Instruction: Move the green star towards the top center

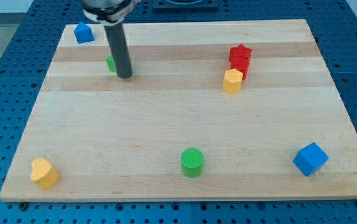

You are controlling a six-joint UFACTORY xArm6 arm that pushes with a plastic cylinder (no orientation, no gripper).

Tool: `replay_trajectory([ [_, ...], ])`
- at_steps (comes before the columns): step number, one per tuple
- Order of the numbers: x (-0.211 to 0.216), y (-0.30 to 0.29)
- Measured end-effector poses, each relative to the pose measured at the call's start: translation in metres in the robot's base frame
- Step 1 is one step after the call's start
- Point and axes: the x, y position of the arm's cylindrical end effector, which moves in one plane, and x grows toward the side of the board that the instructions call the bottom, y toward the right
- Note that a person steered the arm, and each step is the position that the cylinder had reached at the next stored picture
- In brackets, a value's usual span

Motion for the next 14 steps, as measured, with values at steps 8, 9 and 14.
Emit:
replay_trajectory([
  [8,-0.045,-0.023],
  [9,-0.067,-0.017],
  [14,-0.058,0.122],
])
